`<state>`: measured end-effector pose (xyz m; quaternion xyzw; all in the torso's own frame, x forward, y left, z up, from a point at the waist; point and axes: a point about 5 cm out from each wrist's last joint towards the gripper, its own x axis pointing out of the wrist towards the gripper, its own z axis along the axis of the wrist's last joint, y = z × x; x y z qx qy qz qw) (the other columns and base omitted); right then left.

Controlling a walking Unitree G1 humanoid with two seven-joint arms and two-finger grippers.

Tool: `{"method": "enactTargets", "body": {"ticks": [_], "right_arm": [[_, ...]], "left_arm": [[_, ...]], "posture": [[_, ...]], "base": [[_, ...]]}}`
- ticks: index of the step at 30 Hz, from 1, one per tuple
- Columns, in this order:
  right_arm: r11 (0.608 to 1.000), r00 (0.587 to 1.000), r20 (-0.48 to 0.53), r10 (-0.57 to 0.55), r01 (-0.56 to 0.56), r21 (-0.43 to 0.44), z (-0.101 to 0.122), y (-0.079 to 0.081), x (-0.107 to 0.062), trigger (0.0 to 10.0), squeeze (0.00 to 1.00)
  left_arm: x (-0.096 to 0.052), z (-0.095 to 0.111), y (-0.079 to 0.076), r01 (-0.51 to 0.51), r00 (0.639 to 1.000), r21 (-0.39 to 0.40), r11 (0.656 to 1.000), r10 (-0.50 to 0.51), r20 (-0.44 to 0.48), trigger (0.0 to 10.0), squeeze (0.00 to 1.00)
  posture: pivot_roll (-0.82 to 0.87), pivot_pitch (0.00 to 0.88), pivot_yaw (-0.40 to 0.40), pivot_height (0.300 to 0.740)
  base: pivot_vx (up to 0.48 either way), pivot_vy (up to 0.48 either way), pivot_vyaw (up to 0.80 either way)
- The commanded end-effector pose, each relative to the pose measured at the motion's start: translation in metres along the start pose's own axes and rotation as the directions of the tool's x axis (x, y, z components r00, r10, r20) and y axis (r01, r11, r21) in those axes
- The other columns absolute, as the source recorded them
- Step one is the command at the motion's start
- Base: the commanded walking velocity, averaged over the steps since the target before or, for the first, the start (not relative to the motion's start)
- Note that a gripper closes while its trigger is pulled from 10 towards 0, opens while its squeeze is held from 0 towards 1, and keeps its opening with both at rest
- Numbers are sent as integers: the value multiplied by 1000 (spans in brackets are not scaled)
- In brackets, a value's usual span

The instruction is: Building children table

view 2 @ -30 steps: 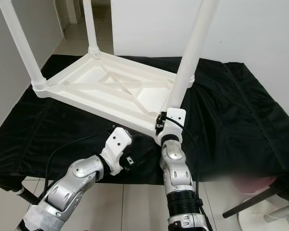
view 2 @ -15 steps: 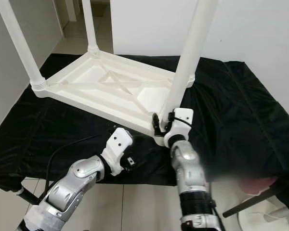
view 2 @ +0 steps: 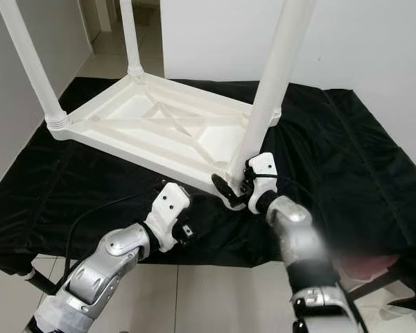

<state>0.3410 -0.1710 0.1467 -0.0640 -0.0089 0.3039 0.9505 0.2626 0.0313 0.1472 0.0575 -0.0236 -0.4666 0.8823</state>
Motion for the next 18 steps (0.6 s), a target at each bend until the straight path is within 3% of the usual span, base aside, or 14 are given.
{"method": "enactTargets", "body": {"ticks": [1,4,5,6,7,8,9,10,18], "right_arm": [[1000,999,-20,26,-26,-11,-2,-1,3,10000,0],[999,999,-32,40,-41,-12,-5,-4,3,10000,0],[999,998,-38,44,-44,-17,-6,-4,3,7961,0],[999,998,-42,45,-46,-21,-6,-4,3,7961,0],[999,998,-45,49,-50,-21,-7,-4,2,4039,0],[999,998,-45,49,-50,-21,-7,-4,2,4039,0],[998,998,-48,49,-50,-26,-8,-4,2,2667,0],[998,997,-49,53,-54,-22,-9,-4,2,0,0],[998,997,-43,59,-60,-24,-14,-4,1,0,0]], "left_arm": [[1,1,0,11,1000,13,1000,-11,0,10000,0],[1,1,1,9,1000,13,1000,-9,1,10000,0],[1,1,1,8,1000,13,1000,-8,1,10000,0],[1,2,1,8,1000,13,1000,-8,2,10000,0],[1,1,1,7,1000,12,1000,-7,1,10000,0],[1,1,1,7,1000,12,1000,-7,1,10000,0],[1,1,1,7,1000,13,1000,-7,1,10000,0],[0,1,1,7,1000,12,1000,-7,1,10000,0],[0,1,0,10,1000,10,1000,-10,0,10000,0]], "posture": [[4,31,-47,740],[5,31,-49,740],[6,33,-49,740],[6,33,-49,740],[6,33,-49,740],[6,33,-49,740],[6,33,-49,740],[7,34,-49,740],[4,37,-47,740]], "base": [[0,0,0],[0,0,0],[0,0,0],[0,0,0],[0,0,0],[0,0,0],[0,0,0],[0,0,0],[0,0,0]]}}
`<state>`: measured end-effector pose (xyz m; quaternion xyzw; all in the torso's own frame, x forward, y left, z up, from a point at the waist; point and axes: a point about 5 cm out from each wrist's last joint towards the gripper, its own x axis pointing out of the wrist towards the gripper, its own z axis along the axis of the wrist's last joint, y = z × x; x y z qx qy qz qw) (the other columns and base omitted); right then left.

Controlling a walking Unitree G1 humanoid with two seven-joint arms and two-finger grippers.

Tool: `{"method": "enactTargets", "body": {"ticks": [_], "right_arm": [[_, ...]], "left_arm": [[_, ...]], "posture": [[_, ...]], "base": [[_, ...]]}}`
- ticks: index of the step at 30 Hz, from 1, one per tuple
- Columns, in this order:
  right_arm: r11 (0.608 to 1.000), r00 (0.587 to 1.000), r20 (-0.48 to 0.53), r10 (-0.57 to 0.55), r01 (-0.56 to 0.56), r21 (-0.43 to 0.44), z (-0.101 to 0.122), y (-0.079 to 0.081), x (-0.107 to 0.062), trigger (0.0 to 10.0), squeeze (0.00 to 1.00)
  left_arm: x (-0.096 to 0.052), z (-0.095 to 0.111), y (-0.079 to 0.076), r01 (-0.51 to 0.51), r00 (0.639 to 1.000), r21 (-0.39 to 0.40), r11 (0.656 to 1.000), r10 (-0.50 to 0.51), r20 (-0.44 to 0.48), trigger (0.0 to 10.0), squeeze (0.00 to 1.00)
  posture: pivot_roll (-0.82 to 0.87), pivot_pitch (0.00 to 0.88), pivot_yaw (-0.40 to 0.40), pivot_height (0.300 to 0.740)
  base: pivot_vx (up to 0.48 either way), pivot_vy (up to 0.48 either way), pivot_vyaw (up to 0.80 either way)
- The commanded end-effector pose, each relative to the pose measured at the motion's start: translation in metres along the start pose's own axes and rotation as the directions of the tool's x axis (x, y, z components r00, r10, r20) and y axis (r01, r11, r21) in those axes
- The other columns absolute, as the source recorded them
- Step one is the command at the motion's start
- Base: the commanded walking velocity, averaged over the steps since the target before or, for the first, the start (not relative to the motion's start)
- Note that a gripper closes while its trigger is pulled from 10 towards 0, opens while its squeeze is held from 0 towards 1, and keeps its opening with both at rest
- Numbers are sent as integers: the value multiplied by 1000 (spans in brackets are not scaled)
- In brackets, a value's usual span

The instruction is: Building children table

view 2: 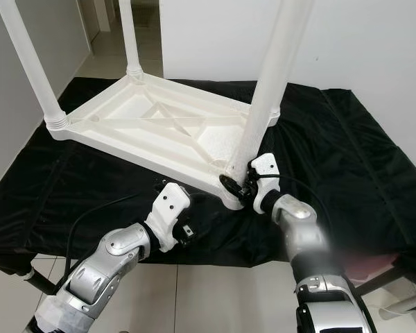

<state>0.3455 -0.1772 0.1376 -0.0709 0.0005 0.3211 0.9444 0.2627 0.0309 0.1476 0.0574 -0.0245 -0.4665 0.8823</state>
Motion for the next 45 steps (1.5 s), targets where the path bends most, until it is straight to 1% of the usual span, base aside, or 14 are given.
{"method": "enactTargets", "body": {"ticks": [1,2,12,18,20,26,27,30,32,34,36,38,43,45], "right_arm": [[1000,1000,-31,4,-5,-24,-4,2,1,4196,0],[999,999,-43,-16,14,-30,-6,1,1,10000,0],[993,992,-41,-120,120,-2,-5,0,3,10000,0],[965,965,-30,-259,260,30,-3,4,5,10000,0],[935,938,-32,-346,347,69,-4,8,6,10000,0],[913,918,-35,-395,396,95,-4,11,6,10000,0],[868,879,-23,-477,475,145,-2,21,10,10000,0],[823,840,-23,-542,536,186,-3,39,15,10000,0],[823,840,-23,-542,536,186,-3,39,15,10000,0],[783,807,-46,-589,584,213,-4,55,20,10000,0],[783,807,-46,-589,584,213,-4,55,20,10000,0],[744,774,-72,-629,626,236,-3,67,26,10000,0],[749,785,-56,-617,607,266,1,71,29,10000,0],[761,799,-39,-601,586,277,2,68,27,10000,55]], "left_arm": [[0,1,0,10,1000,9,1000,-10,-2,10000,0],[0,1,0,11,1000,9,1000,-11,-2,10000,0],[-1,0,-1,16,1000,6,1000,-16,-4,10000,0],[-1,0,-3,17,1000,2,1000,-17,-5,10000,0],[-1,-1,-3,19,1000,1,1000,-19,-5,10000,0],[-1,0,-3,20,1000,0,1000,-20,-4,10000,0],[-1,-1,-3,23,1000,3,1000,-23,-6,10000,0],[-1,-1,-3,25,1000,5,1000,-25,-8,10000,0],[-1,-1,-3,25,1000,5,1000,-25,-8,10000,0],[-1,-1,-4,26,1000,4,1000,-26,-6,10000,0],[-1,-1,-4,26,1000,4,1000,-26,-6,10000,0],[0,-1,-4,26,1000,4,1000,-26,-6,10000,0],[1,-1,-5,31,1000,6,1000,-31,-4,10000,0],[1,0,-5,34,999,7,999,-34,-3,10000,0]], "posture": [[2,37,-45,740],[2,37,-45,740],[2,43,-42,740],[-3,48,-42,740],[-4,48,-42,740],[-4,47,-41,740],[-4,47,-40,740],[4,43,-43,740],[4,43,-43,740],[9,38,-47,740],[9,38,-47,740],[10,33,-47,740],[8,28,-45,740],[5,26,-46,740]], "base": [[0,0,0],[0,0,0],[0,0,0],[0,0,0],[0,0,0],[0,0,0],[0,0,0],[0,0,0],[0,0,0],[0,0,0],[0,0,0],[0,0,0],[0,0,0],[0,0,0]]}}
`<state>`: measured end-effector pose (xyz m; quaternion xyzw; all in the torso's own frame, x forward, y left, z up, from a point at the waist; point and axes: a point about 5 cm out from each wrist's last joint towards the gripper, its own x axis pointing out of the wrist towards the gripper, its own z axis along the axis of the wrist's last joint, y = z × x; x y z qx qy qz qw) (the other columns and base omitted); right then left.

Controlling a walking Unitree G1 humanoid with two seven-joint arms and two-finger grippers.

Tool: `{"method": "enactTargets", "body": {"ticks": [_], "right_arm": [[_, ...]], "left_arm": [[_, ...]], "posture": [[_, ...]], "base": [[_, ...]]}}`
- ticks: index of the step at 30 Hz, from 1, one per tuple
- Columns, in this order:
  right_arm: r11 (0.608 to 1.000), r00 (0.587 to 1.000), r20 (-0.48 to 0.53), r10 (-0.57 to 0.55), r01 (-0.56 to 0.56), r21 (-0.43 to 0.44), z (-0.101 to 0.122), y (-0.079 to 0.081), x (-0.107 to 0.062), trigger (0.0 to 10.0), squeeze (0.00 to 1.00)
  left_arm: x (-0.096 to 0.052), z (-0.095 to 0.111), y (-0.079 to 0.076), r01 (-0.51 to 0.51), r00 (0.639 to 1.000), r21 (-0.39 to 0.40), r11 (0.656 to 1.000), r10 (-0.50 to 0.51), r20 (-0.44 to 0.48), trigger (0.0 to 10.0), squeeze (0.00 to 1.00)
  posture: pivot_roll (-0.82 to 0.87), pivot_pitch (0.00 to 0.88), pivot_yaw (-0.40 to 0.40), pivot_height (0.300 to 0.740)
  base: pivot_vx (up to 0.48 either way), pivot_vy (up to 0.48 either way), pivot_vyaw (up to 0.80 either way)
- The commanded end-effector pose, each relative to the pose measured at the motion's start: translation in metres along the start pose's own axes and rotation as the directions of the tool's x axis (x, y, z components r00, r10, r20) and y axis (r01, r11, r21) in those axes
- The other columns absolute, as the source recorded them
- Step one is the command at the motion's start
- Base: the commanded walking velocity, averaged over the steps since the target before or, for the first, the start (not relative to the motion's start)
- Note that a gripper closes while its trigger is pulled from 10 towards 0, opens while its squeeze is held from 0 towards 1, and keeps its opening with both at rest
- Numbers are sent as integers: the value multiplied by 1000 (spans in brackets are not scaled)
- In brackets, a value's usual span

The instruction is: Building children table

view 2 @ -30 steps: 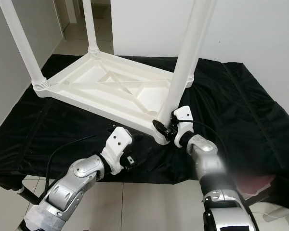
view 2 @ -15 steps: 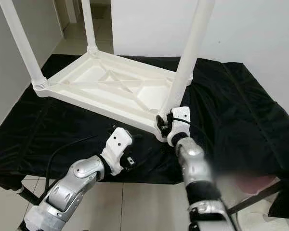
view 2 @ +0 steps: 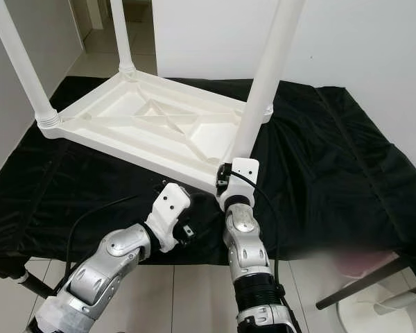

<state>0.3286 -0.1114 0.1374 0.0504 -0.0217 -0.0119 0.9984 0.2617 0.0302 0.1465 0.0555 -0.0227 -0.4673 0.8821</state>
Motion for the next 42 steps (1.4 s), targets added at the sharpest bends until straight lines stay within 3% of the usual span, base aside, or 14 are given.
{"method": "enactTargets", "body": {"ticks": [1,2,3,4,9,10,11,12,19,23,28,32,41,42], "right_arm": [[998,999,-28,41,-40,46,-6,1,-3,10000,384],[998,999,-25,34,-33,46,-5,-1,-3,10000,651],[998,999,-25,34,-33,46,-5,-1,-3,10000,651],[997,998,-17,54,-53,60,-4,-2,-4,10000,1000],[998,998,-11,58,-58,2,-2,-11,-3,10000,1000],[998,998,-4,68,-68,-6,-1,-12,-3,10000,435],[998,998,-4,68,-68,-6,-1,-12,-3,10000,435],[995,996,7,93,-93,-25,1,-16,-4,10000,0],[980,981,23,195,-194,-51,3,-31,-6,10000,0],[927,944,13,331,-323,-190,6,-52,-4,10000,0],[889,908,-18,419,-415,-194,8,-57,-2,10000,0],[804,839,-65,540,-537,-255,10,-59,4,10000,0],[737,777,-100,621,-623,-261,12,-62,13,10000,0],[727,767,-103,634,-635,-259,12,-62,14,8510,0]], "left_arm": [[1,0,-4,34,999,14,999,-33,-2,10000,0],[2,1,-4,34,999,14,999,-34,-2,10000,0],[2,1,-4,34,999,14,999,-34,-2,10000,0],[2,0,-4,35,999,14,999,-35,-1,10000,0],[2,-1,-6,41,999,22,999,-41,-8,10000,0],[2,-1,-6,41,999,23,999,-41,-9,10000,0],[2,-1,-6,41,999,23,999,-41,-9,10000,0],[1,-1,-6,41,999,25,999,-41,-10,10000,0],[-2,-4,-5,42,999,38,998,-41,-27,10000,0],[-6,-6,-5,45,998,36,998,-44,-34,10000,0],[-8,-6,-5,47,998,34,998,-46,-38,10000,0],[-10,-7,-3,45,998,38,998,-44,-49,10000,0],[-12,-8,0,42,998,47,998,-39,-57,10000,0],[-12,-8,0,41,998,47,998,-38,-58,10000,0]], "posture": [[4,21,-46,740],[4,21,-47,740],[4,21,-47,740],[4,20,-46,740],[4,18,-48,740],[4,18,-48,740],[4,18,-48,740],[6,17,-47,740],[9,21,-46,740],[6,29,-42,740],[4,36,-36,740],[7,38,-31,740],[13,35,-28,740],[14,36,-29,740]], "base": [[0,0,0],[0,0,0],[0,0,0],[0,0,0],[0,0,0],[0,0,0],[0,0,0],[0,0,0],[0,0,0],[0,0,0],[0,0,0],[0,0,0],[0,0,0],[0,0,0]]}}
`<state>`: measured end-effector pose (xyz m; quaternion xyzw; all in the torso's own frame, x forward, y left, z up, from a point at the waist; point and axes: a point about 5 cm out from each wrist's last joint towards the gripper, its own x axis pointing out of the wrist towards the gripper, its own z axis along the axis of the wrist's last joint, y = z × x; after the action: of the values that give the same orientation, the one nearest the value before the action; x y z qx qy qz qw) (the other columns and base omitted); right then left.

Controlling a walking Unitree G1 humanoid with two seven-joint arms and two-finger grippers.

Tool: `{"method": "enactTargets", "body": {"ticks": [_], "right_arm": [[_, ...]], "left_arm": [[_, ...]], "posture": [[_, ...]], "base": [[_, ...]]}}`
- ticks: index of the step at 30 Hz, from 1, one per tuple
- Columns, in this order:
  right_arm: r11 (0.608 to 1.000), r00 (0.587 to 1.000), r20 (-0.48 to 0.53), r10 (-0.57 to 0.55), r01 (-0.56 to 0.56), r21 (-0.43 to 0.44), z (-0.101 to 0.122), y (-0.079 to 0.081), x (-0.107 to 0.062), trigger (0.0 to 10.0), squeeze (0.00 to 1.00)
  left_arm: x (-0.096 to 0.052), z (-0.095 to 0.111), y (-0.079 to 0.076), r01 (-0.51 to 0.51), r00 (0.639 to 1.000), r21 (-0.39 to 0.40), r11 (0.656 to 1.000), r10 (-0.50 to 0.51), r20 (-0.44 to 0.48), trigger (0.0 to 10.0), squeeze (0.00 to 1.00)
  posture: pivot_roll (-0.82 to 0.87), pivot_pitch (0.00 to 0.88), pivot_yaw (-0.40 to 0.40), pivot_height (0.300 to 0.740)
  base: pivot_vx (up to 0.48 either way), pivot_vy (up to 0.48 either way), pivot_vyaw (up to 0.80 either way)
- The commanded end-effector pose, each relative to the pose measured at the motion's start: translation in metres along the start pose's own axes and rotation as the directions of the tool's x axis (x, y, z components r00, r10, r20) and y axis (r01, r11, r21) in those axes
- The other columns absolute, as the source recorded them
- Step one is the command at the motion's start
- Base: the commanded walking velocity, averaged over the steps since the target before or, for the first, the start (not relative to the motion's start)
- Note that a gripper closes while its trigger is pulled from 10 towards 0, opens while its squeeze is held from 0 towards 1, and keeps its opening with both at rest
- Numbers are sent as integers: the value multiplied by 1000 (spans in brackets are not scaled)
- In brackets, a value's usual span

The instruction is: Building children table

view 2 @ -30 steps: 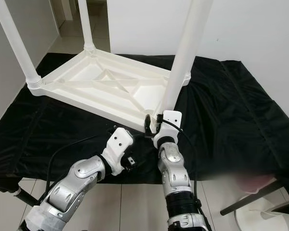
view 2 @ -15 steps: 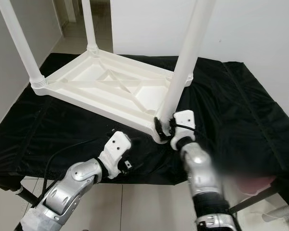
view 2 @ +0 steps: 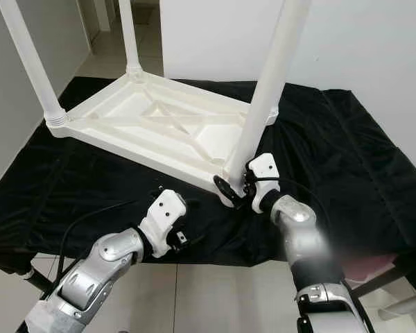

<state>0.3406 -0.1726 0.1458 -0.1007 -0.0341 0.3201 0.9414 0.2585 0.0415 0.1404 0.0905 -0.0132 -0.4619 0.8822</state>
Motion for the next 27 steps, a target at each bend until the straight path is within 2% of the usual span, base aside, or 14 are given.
{"method": "enactTargets", "body": {"ticks": [1,3,4,16,17,21,27], "right_arm": [[1000,1000,-3,24,-24,4,-2,-3,0,3098,0],[999,999,-5,32,-31,4,-2,-4,2,3098,0],[999,999,-7,44,-44,5,-3,-4,3,0,0],[998,998,-16,61,-61,21,-10,-5,1,0,0],[998,999,-10,43,-43,35,-10,-6,0,10000,0],[998,1000,-7,-12,13,62,-10,-8,-2,10000,0],[989,991,-54,-122,126,71,-15,-5,-1,10000,0]], "left_arm": [[-1,-1,-3,45,999,-2,999,-45,-6,10000,0],[-1,-1,-3,43,999,-2,999,-43,-5,10000,0],[-1,0,-3,41,999,-2,999,-41,-4,10000,0],[-2,0,-3,33,999,-5,999,-33,-2,10000,0],[-2,0,-3,33,999,-6,999,-33,-2,10000,0],[-2,0,-4,36,999,-9,999,-36,-3,10000,0],[-1,1,-5,41,999,-10,999,-41,-2,10000,0]], "posture": [[14,36,-29,740],[14,36,-29,740],[19,34,-30,740],[26,38,-33,740],[24,42,-31,740],[21,44,-28,740],[16,46,-24,740]], "base": [[0,0,0],[0,0,0],[0,0,0],[0,0,0],[0,0,0],[0,0,0],[0,0,0]]}}
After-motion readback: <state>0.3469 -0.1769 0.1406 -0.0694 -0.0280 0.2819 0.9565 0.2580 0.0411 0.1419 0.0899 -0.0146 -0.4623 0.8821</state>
